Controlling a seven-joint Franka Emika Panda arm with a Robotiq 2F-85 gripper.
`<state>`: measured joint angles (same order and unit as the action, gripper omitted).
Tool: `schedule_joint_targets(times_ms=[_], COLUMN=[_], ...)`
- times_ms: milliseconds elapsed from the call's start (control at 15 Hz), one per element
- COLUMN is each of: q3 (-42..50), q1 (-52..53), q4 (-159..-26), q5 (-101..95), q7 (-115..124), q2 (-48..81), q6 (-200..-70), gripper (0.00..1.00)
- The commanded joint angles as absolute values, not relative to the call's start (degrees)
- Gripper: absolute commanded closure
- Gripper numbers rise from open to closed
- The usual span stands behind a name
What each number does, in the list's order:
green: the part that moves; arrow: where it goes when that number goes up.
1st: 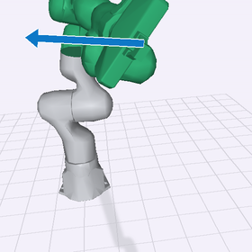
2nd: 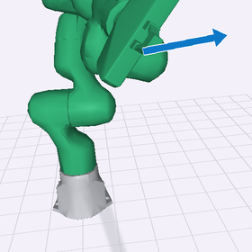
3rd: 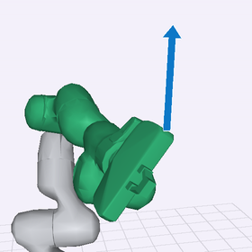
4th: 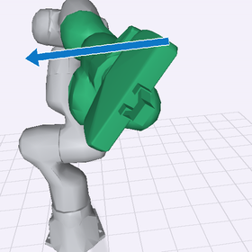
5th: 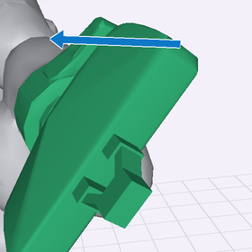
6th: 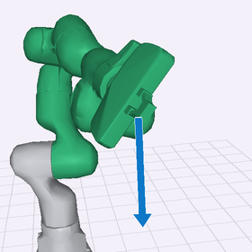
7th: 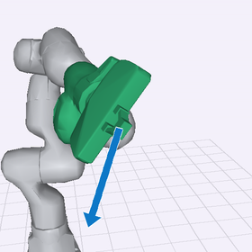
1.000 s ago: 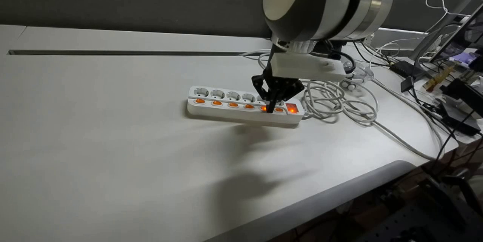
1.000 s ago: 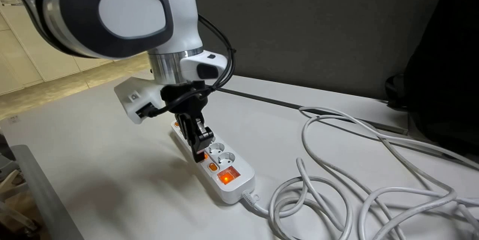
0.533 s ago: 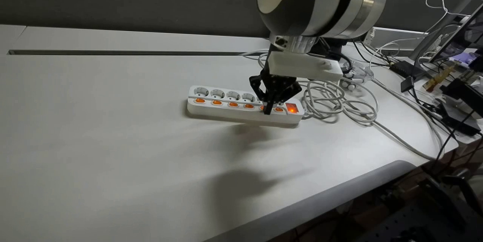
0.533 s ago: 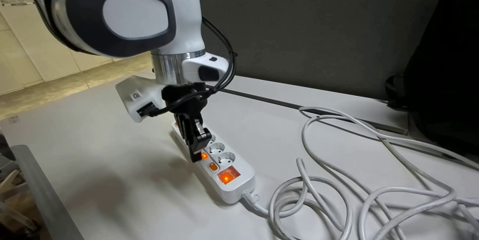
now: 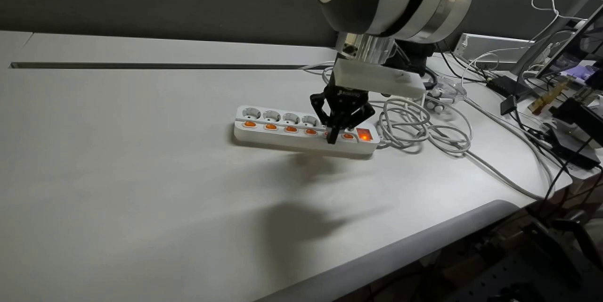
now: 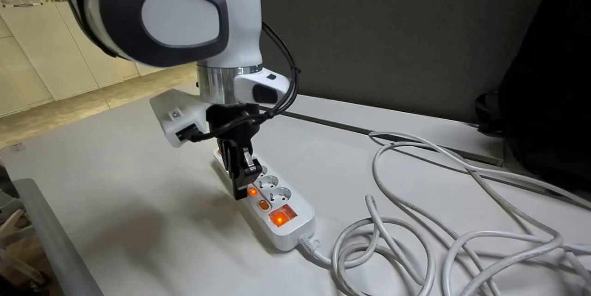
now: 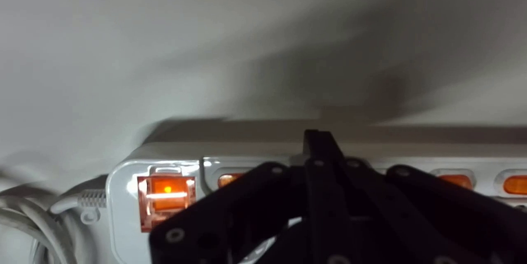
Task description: Turn off the third switch from the right
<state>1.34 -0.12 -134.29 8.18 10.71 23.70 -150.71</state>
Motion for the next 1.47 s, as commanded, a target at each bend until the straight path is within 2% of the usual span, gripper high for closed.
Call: schedule_joint_targets(times_ms=[0,1400], q3=[3.4,3.7], q1=[2.3,2.5], q4=[-134.0,-134.5], q5=[4.2,3.2], q7=[12.7,11.8], q2=[23.4,24.1], q6=[-152.4,-157.5], gripper=[1.00,1.00])
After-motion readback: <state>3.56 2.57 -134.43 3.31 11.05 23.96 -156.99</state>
